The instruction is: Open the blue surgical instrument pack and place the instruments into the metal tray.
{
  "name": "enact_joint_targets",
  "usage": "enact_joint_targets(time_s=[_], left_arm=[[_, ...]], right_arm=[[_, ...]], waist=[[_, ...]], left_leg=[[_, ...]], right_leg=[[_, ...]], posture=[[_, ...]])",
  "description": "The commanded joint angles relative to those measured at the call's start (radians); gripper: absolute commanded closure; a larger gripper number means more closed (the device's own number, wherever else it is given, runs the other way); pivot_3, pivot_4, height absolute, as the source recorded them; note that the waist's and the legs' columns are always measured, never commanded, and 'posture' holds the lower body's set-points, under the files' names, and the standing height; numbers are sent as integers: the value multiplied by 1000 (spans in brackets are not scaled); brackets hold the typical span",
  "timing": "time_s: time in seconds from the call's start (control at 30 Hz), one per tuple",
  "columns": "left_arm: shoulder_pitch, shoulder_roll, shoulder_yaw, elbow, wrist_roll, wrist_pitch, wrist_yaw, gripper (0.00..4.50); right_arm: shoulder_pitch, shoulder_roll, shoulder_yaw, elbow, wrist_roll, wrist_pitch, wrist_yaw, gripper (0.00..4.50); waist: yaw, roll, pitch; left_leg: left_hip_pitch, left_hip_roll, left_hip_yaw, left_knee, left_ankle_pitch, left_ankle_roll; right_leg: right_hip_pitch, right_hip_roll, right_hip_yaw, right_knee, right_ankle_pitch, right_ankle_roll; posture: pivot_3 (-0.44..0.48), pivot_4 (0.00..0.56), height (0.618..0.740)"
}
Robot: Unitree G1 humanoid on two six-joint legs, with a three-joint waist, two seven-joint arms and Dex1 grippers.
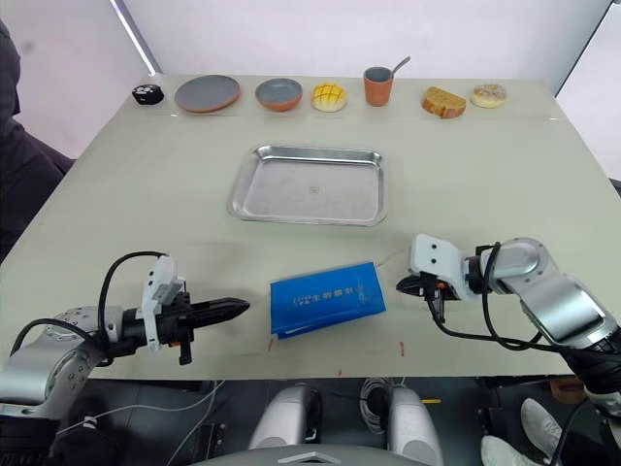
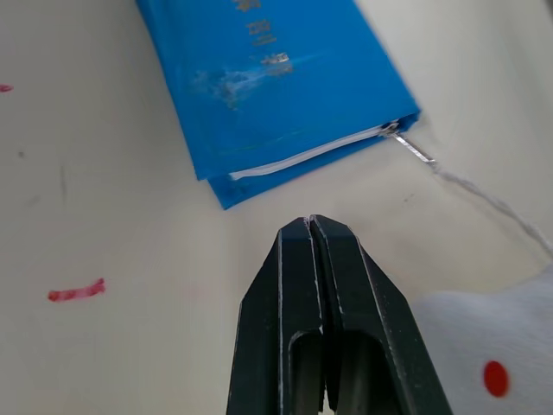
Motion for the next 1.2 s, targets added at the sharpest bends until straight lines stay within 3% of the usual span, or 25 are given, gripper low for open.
enact_joint_targets(time_s=[0.03, 0.27, 0.5, 1.2], left_arm=[[-27, -19, -46, 5, 37, -35, -5, 4409], [-87, -60, -115, 55, 94, -64, 3, 4409], [-167, -109, -167, 95, 125, -83, 2, 4409], [-377, -201, -264, 231, 248, -128, -28, 4409]], right_arm=[[-49, 26, 45, 38, -87, -46, 5, 4463], [-94, 105, 119, 94, -173, -76, 24, 4463], [-69, 171, 101, 50, -121, -29, 59, 4463], [-60, 165, 26, 118, -161, -21, 20, 4463]], waist=[[-1, 0, 0], [-1, 0, 0], [0, 0, 0], [3, 0, 0]], left_leg=[[0, 0, 0, 0, 0, 0], [0, 0, 0, 0, 0, 0], [0, 0, 0, 0, 0, 0], [0, 0, -1, 1, 0, 0]], right_leg=[[0, 0, 0, 0, 0, 0], [0, 1, 0, 0, 0, 0], [0, 1, 0, 0, 0, 0], [1, 1, 0, 0, 0, 0]], posture=[[0, 150, 740], [0, 150, 740], [0, 150, 740], [0, 150, 740]])
